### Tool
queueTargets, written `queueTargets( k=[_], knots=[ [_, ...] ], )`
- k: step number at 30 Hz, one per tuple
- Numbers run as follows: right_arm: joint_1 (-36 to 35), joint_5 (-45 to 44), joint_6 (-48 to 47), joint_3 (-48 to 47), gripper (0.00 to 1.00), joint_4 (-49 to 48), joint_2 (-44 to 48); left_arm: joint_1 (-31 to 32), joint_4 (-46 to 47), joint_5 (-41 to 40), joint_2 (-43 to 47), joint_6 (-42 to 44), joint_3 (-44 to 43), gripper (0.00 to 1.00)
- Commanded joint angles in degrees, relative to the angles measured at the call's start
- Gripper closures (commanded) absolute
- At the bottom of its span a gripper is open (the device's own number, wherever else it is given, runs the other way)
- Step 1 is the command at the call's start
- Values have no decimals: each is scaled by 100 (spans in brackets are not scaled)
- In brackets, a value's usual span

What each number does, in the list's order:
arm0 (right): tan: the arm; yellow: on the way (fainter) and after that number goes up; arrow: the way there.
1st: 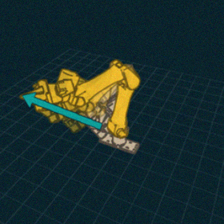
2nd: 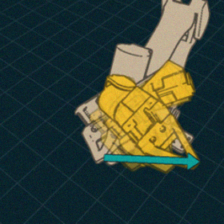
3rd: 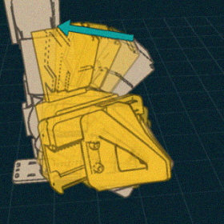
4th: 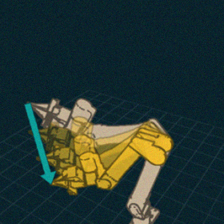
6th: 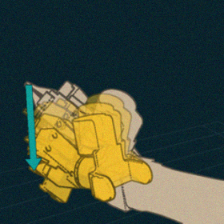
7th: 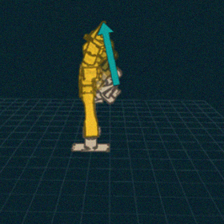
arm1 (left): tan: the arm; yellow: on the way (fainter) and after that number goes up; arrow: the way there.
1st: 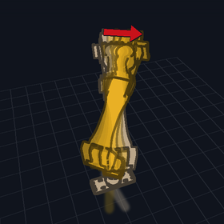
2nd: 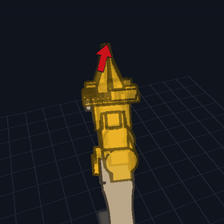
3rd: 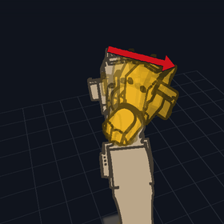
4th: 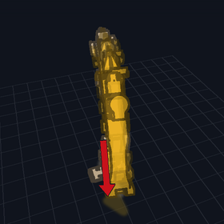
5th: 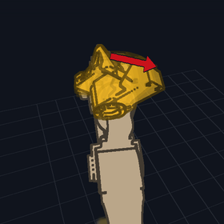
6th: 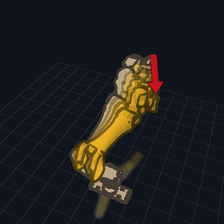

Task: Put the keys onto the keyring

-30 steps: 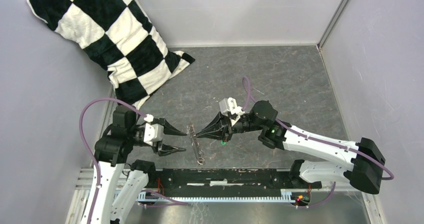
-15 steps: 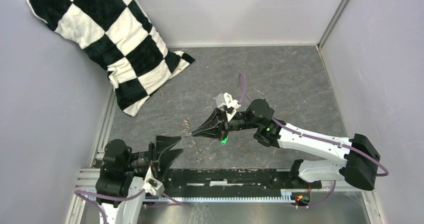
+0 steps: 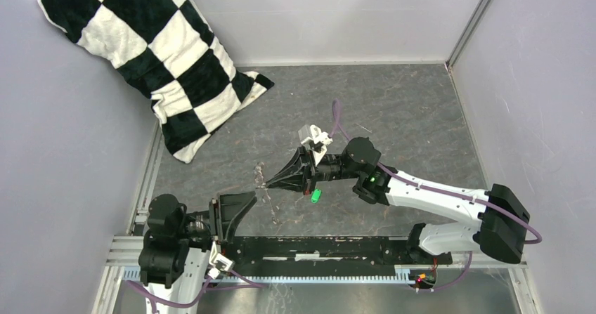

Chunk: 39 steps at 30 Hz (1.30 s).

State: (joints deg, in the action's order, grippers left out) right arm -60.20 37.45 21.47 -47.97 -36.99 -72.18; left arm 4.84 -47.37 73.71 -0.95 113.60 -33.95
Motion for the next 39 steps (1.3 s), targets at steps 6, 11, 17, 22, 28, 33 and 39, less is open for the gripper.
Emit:
queueTargets(
  k=[6, 11, 17, 22, 28, 33, 39],
  knots=[
    [18, -390, 188, -421, 99, -35, -211, -53, 921, 499, -98, 595, 185, 34],
    [24, -475, 308, -452, 99, -113, -351, -53, 922, 598, -305, 937, 219, 37],
    [26, -419, 474, -466, 99, -325, -487, -53, 923, 653, -466, 1194, 237, 44],
    [22, -388, 521, -451, 99, -356, -523, -53, 923, 602, -555, 1206, 196, 56],
    [18, -388, 520, -442, 99, -358, -521, -53, 921, 574, -521, 1073, 176, 65],
    [18, -388, 543, -451, 99, -368, -525, -53, 922, 622, -457, 978, 212, 72],
    [18, -388, 489, -394, 99, -304, -485, -53, 923, 629, -415, 813, 188, 87]
  ],
)
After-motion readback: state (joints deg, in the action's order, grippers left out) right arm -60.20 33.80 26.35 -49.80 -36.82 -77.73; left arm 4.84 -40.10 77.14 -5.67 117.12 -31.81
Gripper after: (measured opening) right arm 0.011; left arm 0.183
